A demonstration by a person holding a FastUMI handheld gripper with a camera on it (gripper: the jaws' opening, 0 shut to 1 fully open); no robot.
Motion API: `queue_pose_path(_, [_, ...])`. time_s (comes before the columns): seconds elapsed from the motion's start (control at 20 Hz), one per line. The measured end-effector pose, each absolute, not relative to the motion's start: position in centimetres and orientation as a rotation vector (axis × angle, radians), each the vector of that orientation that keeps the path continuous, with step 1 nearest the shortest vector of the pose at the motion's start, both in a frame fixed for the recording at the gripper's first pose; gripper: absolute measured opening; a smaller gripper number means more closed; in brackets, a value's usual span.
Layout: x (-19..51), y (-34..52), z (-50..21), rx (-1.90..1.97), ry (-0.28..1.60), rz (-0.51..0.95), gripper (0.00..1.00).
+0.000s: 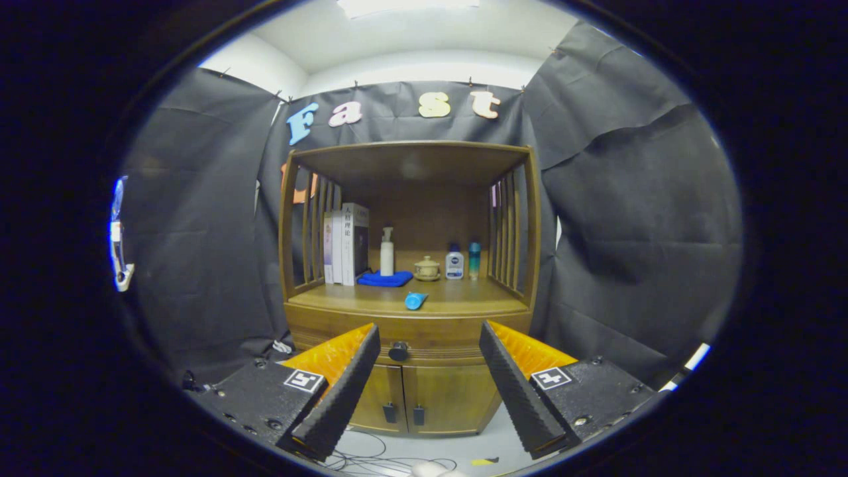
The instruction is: Pull open the drawer, take out the items inside it, and place them on the countertop above the cabinet.
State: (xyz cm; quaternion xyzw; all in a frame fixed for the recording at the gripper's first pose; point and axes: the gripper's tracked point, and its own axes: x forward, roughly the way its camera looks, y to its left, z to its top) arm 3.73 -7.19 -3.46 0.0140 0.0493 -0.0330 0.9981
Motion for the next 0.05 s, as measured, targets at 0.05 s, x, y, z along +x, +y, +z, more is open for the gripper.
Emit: queue_pose_path(0.05, [3.5, -7.44, -3.95, 0.034, 0.107, -0.071, 0.99])
